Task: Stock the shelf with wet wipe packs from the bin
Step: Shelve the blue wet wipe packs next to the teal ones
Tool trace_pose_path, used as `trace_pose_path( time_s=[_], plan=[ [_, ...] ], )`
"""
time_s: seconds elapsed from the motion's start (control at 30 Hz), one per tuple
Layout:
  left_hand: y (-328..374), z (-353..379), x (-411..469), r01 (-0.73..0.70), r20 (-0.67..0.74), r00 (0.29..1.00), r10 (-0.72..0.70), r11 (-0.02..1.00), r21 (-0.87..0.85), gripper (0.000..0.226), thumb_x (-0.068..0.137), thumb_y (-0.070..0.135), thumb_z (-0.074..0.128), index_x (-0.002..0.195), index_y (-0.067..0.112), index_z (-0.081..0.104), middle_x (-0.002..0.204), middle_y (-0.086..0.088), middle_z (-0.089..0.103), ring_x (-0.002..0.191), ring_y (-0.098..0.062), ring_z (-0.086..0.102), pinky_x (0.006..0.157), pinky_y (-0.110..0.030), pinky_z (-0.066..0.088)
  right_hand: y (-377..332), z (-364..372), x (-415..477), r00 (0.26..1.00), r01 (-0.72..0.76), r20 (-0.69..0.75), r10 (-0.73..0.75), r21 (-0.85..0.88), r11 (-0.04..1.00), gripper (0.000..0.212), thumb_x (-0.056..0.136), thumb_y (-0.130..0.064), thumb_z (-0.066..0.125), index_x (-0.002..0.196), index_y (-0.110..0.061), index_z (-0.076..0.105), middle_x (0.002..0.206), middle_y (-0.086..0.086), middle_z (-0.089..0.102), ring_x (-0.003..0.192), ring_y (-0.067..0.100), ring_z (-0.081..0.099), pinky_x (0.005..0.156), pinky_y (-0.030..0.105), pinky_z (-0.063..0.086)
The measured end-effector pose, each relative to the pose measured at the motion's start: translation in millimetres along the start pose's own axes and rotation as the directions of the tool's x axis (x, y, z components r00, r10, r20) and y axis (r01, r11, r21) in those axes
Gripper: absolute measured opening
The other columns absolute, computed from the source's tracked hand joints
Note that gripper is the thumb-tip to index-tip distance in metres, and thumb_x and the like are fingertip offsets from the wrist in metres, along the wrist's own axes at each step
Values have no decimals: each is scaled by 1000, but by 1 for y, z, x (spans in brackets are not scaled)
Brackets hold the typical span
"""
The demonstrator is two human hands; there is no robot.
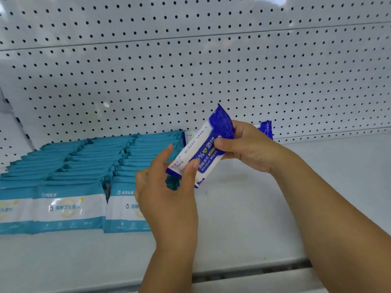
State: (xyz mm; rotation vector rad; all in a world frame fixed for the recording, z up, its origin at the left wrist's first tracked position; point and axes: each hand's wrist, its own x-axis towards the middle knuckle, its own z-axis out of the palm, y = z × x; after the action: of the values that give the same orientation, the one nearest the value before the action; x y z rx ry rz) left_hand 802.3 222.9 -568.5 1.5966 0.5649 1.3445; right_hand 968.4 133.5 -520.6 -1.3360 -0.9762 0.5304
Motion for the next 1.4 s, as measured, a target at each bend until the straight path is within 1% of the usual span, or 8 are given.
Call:
trace_pose_path(
  time_s=[0.07, 0.2, 0.33, 0.47, 0.6, 0.8, 1.0, 1.4],
  plan=[
    [-7, 3, 2, -21, -13, 1000, 22, 998, 61, 45, 77, 53, 75, 119, 50, 60, 103, 23, 46, 111, -18, 58, 87, -30, 53, 0, -3, -2, 998, -67, 18, 68, -79, 995, 50, 66, -31, 80, 111, -16, 65, 105, -1, 77, 99, 18, 73, 83, 34, 62],
    [-13, 3, 2, -66, -6, 998, 69, 969, 237, 47, 80, 45, 77, 125, 38, 63, 116, 12, 49, 120, -20, 47, 91, 2, 23, 1, -13, -4, 992, -116, -55, 110, -129, 985, 41, 70, -23, 78, 108, -13, 68, 103, 1, 78, 97, 17, 74, 73, 26, 60],
    [-16, 0, 2, -235, 84, 971, 223, 843, 483, 54, 85, 43, 73, 133, 24, 60, 150, -3, 46, 148, -19, 23, 121, -44, 18, 13, -53, -3, 886, -79, -455, 88, 38, 996, 30, 81, -22, 79, 108, -12, 69, 103, 5, 77, 94, 21, 73, 74, 25, 60],
    [-19, 3, 1, -222, 128, 975, 183, 770, 597, 58, 85, 50, 69, 133, 20, 60, 159, -9, 35, 153, -27, 9, 123, -49, -1, 46, -89, -4, 658, -155, -744, 116, 16, 988, 28, 83, -19, 82, 107, -10, 70, 97, 8, 74, 70, 13, 69, 61, 20, 57],
    [-24, 4, 3, -233, 172, 972, 159, 740, 631, 54, 84, 48, 69, 128, 19, 61, 153, -8, 45, 152, -26, 16, 123, -52, -3, 62, -101, 0, 612, -230, -786, 87, -72, 970, 19, 84, -16, 81, 97, -6, 70, 86, 9, 71, 50, 6, 64, 53, 17, 54],
    [-25, 5, 3, -233, 181, 972, 152, 737, 634, 53, 83, 42, 73, 128, 18, 61, 150, -8, 48, 150, -27, 22, 122, -53, -3, 73, -109, 7, 590, -418, -800, -111, -420, 806, 25, 82, -33, 81, 76, -16, 64, 70, -1, 61, 65, 16, 52, 60, 27, 41],
    [-27, 8, 2, -253, 184, 967, 174, 706, 662, 54, 81, 41, 76, 127, 15, 62, 147, -11, 50, 147, -30, 28, 121, -57, 1, 81, -106, 16, 572, -495, -799, -187, -518, 698, 46, 75, -41, 85, 96, -6, 66, 91, 4, 67, 82, 22, 61, 57, 24, 39],
    [-31, 12, 3, -247, 170, 969, 178, 711, 659, 54, 82, 41, 74, 126, 12, 64, 146, -12, 52, 144, -29, 34, 120, -61, 6, 72, -91, 6, 498, -494, -847, -183, -451, 743, 71, 79, -36, 84, 132, -5, 48, 118, 6, 60, 100, 22, 58, 82, 32, 46]
  ],
)
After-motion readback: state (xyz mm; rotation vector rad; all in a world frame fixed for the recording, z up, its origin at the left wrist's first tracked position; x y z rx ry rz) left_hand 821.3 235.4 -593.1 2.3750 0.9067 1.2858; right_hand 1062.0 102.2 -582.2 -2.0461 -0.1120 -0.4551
